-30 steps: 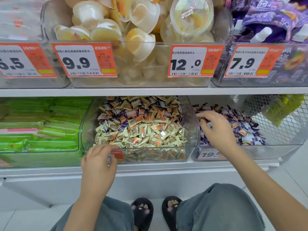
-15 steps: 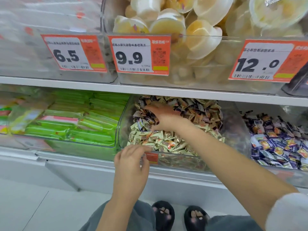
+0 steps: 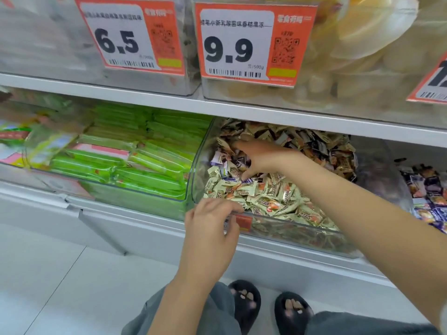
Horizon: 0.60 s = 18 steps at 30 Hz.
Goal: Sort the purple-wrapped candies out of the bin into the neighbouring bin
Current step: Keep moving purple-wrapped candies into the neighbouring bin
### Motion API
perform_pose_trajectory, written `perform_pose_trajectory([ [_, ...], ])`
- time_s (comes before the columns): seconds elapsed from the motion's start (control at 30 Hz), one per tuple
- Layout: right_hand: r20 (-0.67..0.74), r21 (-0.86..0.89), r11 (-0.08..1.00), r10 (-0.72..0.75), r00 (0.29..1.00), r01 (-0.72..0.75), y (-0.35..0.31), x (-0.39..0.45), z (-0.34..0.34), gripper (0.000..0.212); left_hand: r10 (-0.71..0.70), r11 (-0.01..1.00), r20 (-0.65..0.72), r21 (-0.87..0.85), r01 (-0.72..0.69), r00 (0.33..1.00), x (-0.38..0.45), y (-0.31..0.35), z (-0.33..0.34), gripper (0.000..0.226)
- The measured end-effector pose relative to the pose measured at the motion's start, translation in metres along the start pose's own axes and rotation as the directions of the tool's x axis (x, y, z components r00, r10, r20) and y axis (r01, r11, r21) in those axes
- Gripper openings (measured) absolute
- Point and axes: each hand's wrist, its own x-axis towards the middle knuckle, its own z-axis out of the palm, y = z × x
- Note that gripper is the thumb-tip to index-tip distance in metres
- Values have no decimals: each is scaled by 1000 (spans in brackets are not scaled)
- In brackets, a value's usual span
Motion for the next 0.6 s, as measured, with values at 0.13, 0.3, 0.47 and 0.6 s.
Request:
perform_pose_trajectory([
  [0.13, -60, -14, 999, -42, 997, 41, -2, -10, 3, 71, 12, 1000, 10, -18, -12, 1000, -1, -2, -1, 24],
  [0.3, -98, 83, 990, -108, 989, 116, -2, -24, 15, 32, 6, 1000, 17, -30, -5, 1000, 0, -3, -1, 25],
  [0.47, -66, 511, 860, 49, 997, -8, -3, -41, 9, 49, -16, 998, 8, -56, 16, 1000, 1, -2, 0, 24],
  [0.6, 82, 905, 416, 25, 996, -85, -3, -56, 1, 17, -37, 998, 22, -48, 38, 999, 1, -2, 1, 25],
])
